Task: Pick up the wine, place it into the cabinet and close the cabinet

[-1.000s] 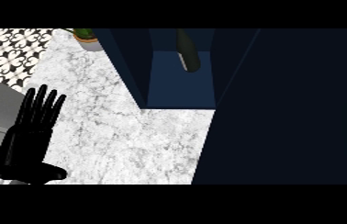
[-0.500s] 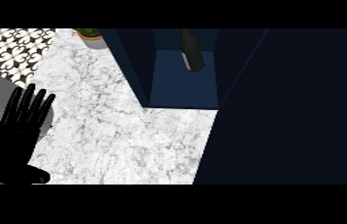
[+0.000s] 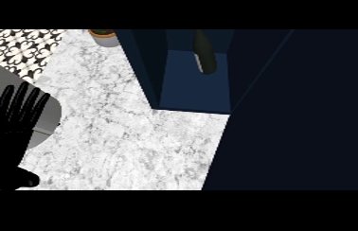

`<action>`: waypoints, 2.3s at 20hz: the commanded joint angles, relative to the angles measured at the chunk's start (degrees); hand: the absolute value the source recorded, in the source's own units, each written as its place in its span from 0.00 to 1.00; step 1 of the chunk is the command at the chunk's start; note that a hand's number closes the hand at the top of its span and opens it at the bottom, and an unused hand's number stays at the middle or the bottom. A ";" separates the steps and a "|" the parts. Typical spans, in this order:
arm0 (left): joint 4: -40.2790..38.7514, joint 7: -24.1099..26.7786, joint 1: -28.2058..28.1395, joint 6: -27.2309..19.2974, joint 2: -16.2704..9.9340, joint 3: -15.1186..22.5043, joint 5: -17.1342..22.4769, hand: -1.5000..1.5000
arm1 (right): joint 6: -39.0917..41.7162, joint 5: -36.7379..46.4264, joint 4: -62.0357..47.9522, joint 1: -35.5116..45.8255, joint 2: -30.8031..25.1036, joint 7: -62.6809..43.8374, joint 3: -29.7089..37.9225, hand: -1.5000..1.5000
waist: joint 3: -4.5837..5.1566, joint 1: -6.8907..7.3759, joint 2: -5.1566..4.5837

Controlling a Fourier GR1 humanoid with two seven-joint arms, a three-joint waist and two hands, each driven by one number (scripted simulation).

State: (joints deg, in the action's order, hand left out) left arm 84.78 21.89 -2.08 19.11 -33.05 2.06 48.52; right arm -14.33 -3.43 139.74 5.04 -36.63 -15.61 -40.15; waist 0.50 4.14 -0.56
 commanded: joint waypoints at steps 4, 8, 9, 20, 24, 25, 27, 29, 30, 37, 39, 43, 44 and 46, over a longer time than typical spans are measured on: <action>-0.20 -2.32 1.67 0.89 -1.63 -1.49 2.00 0.00 | -2.67 -4.27 -7.51 16.41 18.14 -11.28 -5.31 1.00 | -0.04 0.59 0.20; -1.68 -0.59 0.06 2.15 -1.19 -2.31 1.18 0.00 | -5.78 -2.86 -18.92 30.97 30.33 -18.74 -2.20 1.00 | -0.11 -0.48 0.50; -3.08 -1.07 1.84 1.23 -0.91 -2.09 0.48 0.00 | -6.04 -2.85 -21.59 34.85 33.28 -20.38 -1.38 1.00 | -0.12 -1.26 0.43; -6.01 -0.65 -1.73 6.72 -2.04 -7.41 1.07 0.00 | -7.70 -14.14 -49.03 53.85 36.57 -12.20 10.00 1.00 | -0.46 -2.80 0.42; -5.54 -1.36 -1.19 7.15 -0.82 -8.04 0.78 0.00 | -4.65 -17.12 -54.06 52.82 36.61 -9.45 12.71 1.00 | -0.47 -3.18 0.44; -5.64 -1.72 -1.01 6.25 -0.22 -7.43 -0.18 0.00 | -4.26 -18.41 -55.73 51.42 36.61 -6.18 13.18 1.00 | -0.48 -3.14 0.38; -7.70 -1.77 1.30 6.90 -0.77 -9.20 -0.40 0.00 | -4.85 -18.60 -56.67 52.07 36.62 -6.59 13.70 1.00 | -0.47 -3.50 0.47; -0.64 -4.70 -1.88 2.66 -0.62 -9.36 1.00 0.00 | -2.46 -17.68 -57.66 48.26 35.70 -4.97 15.65 1.00 | -0.54 -3.28 0.58; -6.18 -2.17 0.38 6.66 0.51 -8.53 -1.46 0.00 | -3.62 -18.14 -61.74 50.01 36.62 -2.86 14.86 1.00 | -0.48 -3.39 0.43; -8.29 -2.55 3.21 6.78 2.91 -9.48 -2.95 0.00 | 5.53 -16.23 -70.02 51.20 34.69 1.36 21.96 1.00 | -0.48 -3.68 0.38; -7.17 -4.29 2.02 7.34 1.46 -10.96 -0.39 0.00 | 6.86 -15.47 -74.12 50.73 34.30 4.38 22.28 1.00 | -0.48 -3.25 0.32; -6.97 -3.86 3.46 5.92 3.69 -9.02 -2.85 0.00 | 8.70 -14.58 -75.57 50.11 33.58 7.57 22.74 1.00 | -0.47 -3.52 0.21; -7.98 -3.05 4.38 5.79 3.17 -9.62 -3.82 0.00 | 9.80 -15.28 -77.75 53.29 32.20 6.96 24.91 1.00 | -0.45 -3.29 0.04; -5.94 -4.06 2.78 5.72 3.85 -8.82 -3.36 0.00 | 9.31 -13.89 -78.20 51.74 32.59 8.98 24.08 1.00 | -0.47 -3.10 0.14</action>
State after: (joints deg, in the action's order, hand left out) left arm 78.53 17.94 0.03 25.79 -30.54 -7.64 46.26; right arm -3.54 -20.00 69.78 55.49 -1.09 -9.14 -20.22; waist 0.44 1.41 1.56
